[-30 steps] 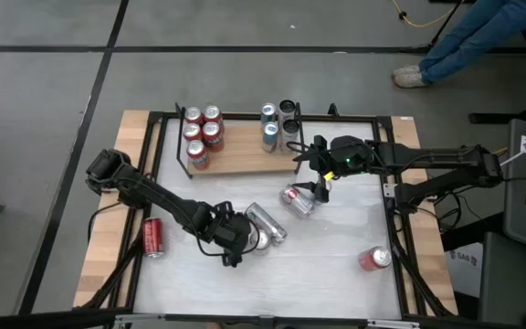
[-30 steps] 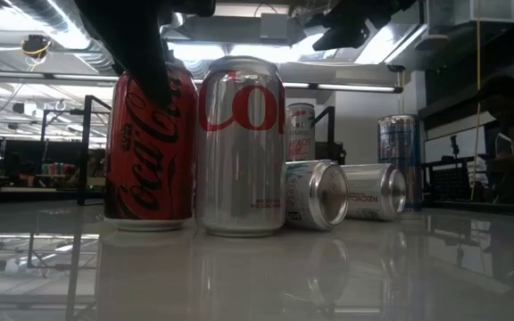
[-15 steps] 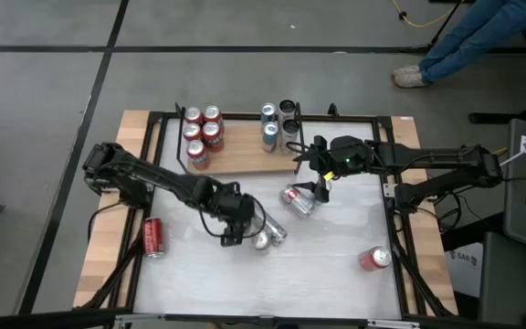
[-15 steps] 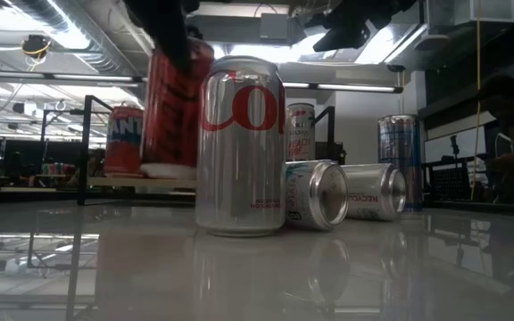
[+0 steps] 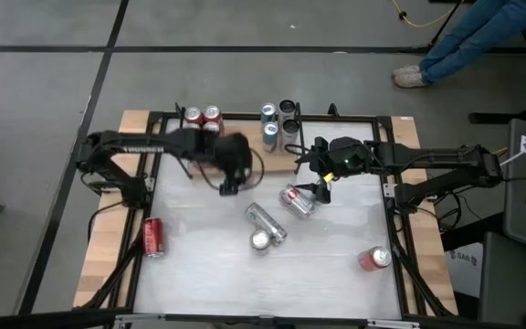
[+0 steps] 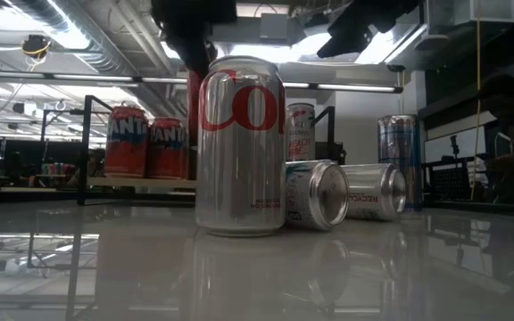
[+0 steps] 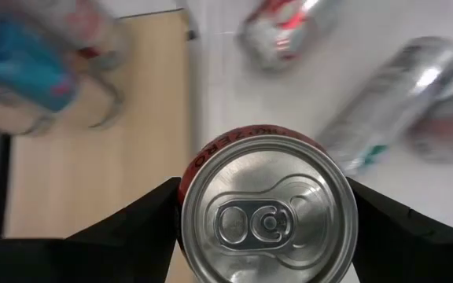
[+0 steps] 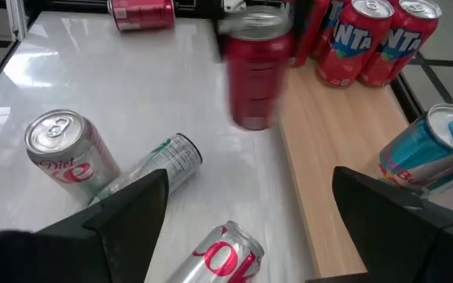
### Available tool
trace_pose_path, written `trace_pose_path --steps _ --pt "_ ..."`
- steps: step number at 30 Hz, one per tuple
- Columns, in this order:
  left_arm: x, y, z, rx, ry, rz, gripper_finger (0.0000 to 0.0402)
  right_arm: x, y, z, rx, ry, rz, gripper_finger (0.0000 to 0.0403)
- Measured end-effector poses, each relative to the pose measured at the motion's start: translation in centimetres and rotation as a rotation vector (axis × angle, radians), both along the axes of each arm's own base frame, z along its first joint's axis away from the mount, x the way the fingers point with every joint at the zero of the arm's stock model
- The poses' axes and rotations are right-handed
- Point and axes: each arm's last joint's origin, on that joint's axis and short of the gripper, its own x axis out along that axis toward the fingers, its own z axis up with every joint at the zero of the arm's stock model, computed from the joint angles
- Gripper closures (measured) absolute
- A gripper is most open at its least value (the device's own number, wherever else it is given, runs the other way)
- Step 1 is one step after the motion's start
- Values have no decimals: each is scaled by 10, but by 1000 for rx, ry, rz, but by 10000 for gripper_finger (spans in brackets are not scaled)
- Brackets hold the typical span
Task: Place canned beverage on shelf
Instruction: Put the red black soda can on the shelf
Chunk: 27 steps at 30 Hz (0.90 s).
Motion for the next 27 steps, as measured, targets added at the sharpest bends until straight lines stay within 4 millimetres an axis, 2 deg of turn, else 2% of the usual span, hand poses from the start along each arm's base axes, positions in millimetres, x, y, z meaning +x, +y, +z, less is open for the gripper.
trace_pose_path --steps 6,13,22,27 --pt "-14 60 -1 1 1 2 124 0 0 1 0 -9 0 54" --pt "-33 110 1 69 -15 25 124 0 0 1 -1 -9 0 54" --pt "-50 151 8 142 -119 7 124 1 0 2 -1 -19 0 54" --pt "-52 168 7 181 -169 0 124 2 0 3 -2 -35 0 54"
